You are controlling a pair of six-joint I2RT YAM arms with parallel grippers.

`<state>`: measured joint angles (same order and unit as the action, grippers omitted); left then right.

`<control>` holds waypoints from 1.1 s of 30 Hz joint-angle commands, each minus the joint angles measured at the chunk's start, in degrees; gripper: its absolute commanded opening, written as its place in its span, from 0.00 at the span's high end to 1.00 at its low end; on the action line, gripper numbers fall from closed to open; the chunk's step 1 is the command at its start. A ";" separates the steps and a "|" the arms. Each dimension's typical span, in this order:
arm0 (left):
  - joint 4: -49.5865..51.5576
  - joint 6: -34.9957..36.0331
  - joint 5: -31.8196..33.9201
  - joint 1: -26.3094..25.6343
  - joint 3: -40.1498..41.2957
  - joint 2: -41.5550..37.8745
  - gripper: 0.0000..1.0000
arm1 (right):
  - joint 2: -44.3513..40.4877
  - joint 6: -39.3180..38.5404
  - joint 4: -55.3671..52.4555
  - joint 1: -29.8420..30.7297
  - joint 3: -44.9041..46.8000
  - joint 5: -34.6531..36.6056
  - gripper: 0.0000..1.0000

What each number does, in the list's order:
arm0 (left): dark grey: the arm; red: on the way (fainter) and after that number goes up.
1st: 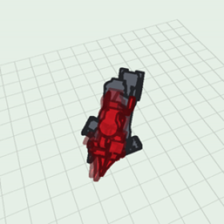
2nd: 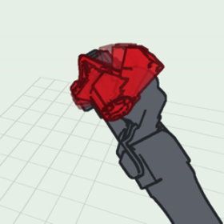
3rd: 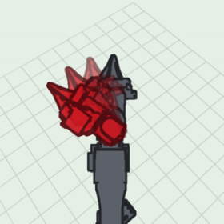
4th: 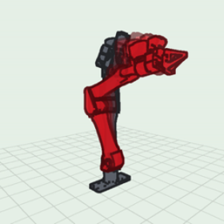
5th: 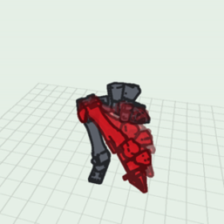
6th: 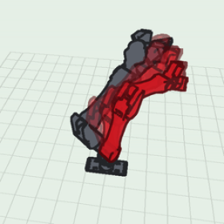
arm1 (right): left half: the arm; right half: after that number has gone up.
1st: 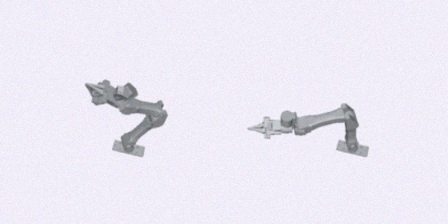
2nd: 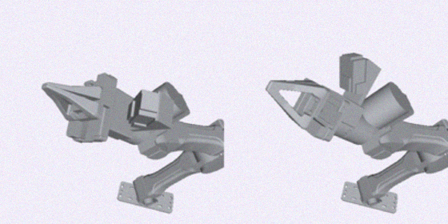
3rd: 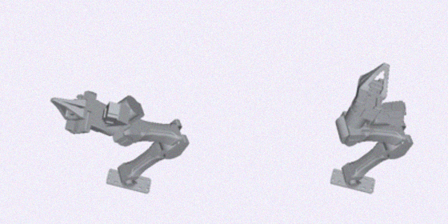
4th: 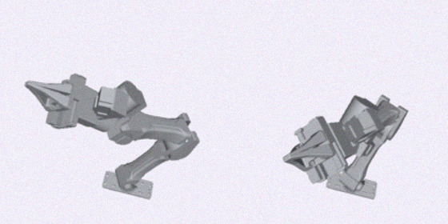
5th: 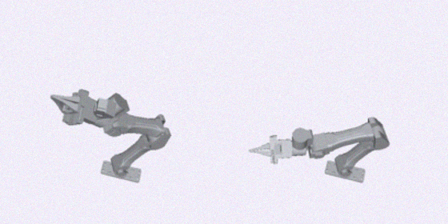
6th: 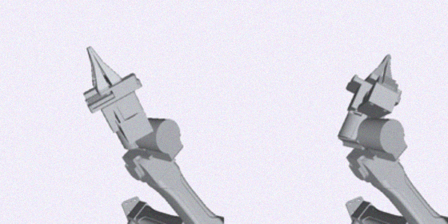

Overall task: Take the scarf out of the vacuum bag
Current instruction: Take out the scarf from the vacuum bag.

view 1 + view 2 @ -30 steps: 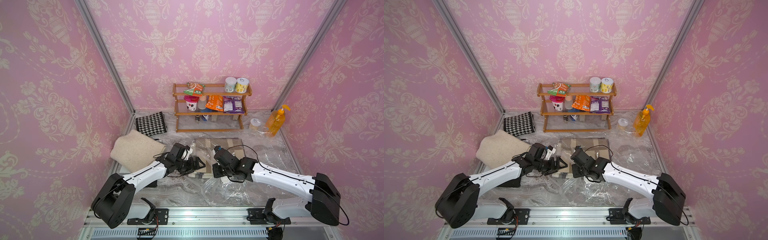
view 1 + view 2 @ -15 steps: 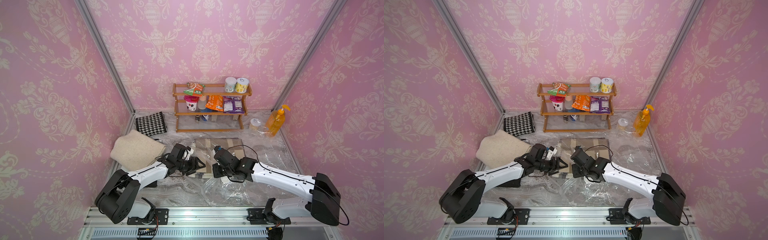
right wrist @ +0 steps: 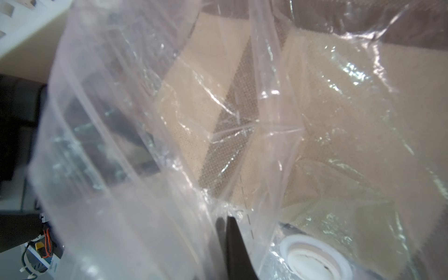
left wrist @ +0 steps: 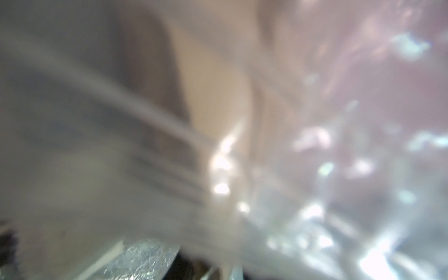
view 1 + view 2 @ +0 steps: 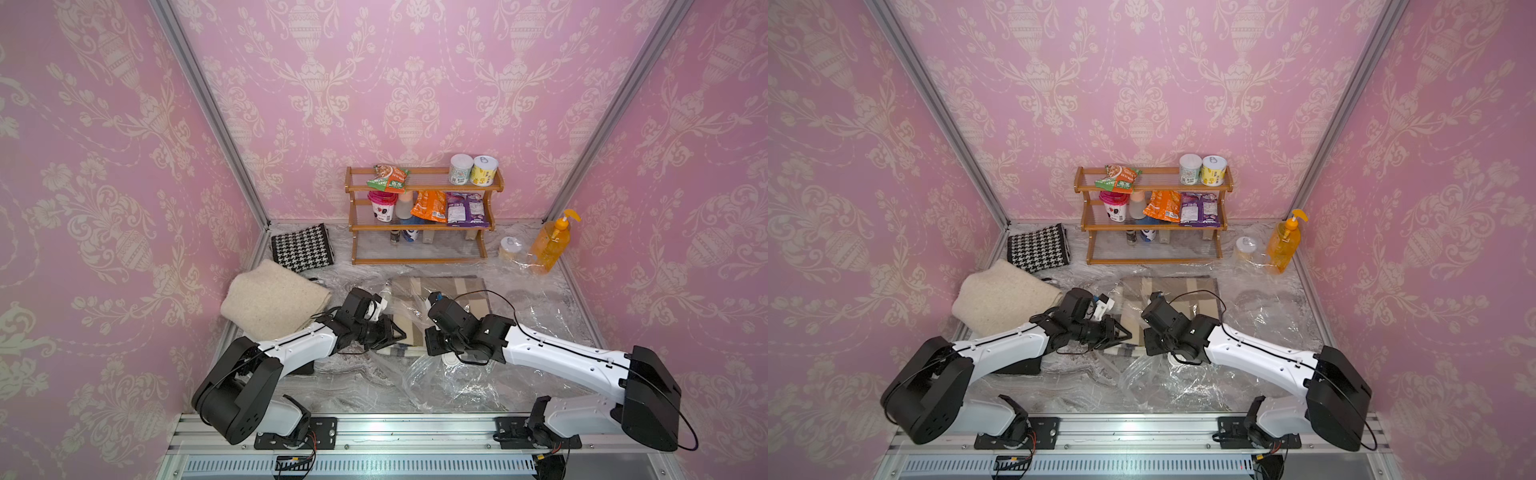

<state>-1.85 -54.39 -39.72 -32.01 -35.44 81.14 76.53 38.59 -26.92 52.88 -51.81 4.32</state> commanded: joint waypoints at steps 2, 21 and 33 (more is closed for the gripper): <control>3.80 2.95 1.04 0.02 -3.59 -0.07 0.88 | -1.00 -1.91 -2.70 -0.32 -3.10 -0.23 0.92; 17.70 9.40 5.44 0.02 -14.38 -5.01 1.00 | 17.16 -6.25 -15.07 -0.24 -32.09 -9.77 0.92; 24.40 12.16 8.85 0.63 -14.44 -9.72 1.00 | 15.14 -5.08 -12.72 -0.71 -26.37 -7.97 0.92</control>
<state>19.73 -44.38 -32.21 -31.94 -48.42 73.80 93.14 33.06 -39.86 52.84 -80.12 -4.56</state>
